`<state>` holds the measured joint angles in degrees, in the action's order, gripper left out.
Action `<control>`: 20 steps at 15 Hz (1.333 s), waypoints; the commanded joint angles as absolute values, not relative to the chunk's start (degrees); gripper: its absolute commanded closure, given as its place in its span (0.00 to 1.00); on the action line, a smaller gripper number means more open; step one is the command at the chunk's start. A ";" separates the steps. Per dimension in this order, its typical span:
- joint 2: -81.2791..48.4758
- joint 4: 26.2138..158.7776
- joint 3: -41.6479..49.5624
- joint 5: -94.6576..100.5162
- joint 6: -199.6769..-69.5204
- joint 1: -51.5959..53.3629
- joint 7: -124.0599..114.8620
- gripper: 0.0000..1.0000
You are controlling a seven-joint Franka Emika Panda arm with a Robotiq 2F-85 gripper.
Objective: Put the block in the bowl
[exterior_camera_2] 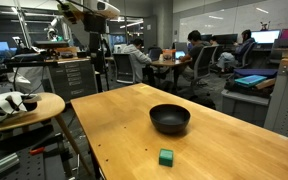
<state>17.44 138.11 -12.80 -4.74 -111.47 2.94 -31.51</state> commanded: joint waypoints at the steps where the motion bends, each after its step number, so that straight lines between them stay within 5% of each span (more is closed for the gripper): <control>1: 18.58 139.65 -12.33 -0.44 -114.34 1.61 -36.66 0.00; 20: 12.64 148.73 -0.13 13.11 -141.12 -12.79 -42.23 0.00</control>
